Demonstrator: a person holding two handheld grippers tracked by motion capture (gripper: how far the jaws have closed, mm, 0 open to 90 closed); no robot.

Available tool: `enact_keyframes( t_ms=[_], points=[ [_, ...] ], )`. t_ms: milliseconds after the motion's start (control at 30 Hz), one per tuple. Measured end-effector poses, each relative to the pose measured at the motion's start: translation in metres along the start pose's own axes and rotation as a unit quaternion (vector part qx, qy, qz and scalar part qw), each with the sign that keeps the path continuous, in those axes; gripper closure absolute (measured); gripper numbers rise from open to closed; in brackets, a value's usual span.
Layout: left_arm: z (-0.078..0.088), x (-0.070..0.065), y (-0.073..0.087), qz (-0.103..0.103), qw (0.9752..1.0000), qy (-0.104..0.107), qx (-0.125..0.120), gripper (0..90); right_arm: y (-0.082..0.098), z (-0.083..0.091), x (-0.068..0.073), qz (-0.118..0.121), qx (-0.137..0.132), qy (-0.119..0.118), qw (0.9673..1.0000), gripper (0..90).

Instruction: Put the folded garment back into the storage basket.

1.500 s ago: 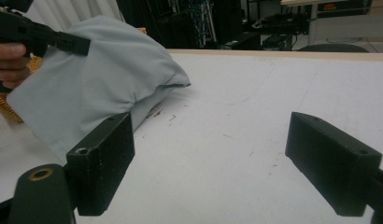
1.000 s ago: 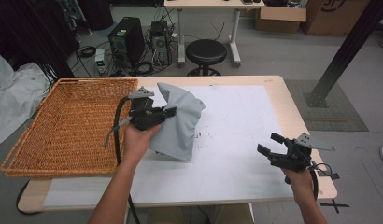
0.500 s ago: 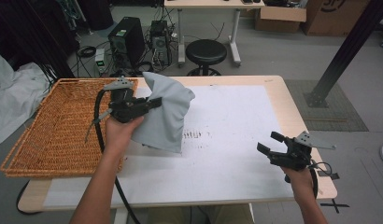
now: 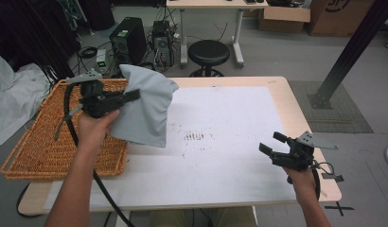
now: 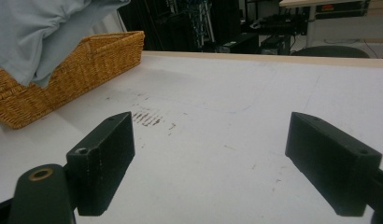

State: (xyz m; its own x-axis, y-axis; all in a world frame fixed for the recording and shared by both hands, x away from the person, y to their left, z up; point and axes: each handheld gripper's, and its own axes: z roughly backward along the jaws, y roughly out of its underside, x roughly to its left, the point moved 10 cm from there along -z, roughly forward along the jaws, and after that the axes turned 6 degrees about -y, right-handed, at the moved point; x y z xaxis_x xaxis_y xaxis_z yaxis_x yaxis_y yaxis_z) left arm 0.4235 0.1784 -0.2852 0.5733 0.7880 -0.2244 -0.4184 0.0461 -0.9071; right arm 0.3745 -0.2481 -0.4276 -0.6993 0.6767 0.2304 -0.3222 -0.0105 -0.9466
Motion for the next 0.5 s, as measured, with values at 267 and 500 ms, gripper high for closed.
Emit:
enact_keyframes(
  t_ms=[267,500],
  points=[
    [0.035,0.043,-0.004,0.016,0.9996,-0.024,-0.005,78.6,-0.006,-0.004,0.004,0.004,0.0,0.006,1.0,15.2],
    [0.062,0.079,0.003,0.046,0.9978,-0.045,-0.019,78.7,-0.007,-0.013,0.009,0.004,0.007,0.006,0.9999,15.2]
  ],
)
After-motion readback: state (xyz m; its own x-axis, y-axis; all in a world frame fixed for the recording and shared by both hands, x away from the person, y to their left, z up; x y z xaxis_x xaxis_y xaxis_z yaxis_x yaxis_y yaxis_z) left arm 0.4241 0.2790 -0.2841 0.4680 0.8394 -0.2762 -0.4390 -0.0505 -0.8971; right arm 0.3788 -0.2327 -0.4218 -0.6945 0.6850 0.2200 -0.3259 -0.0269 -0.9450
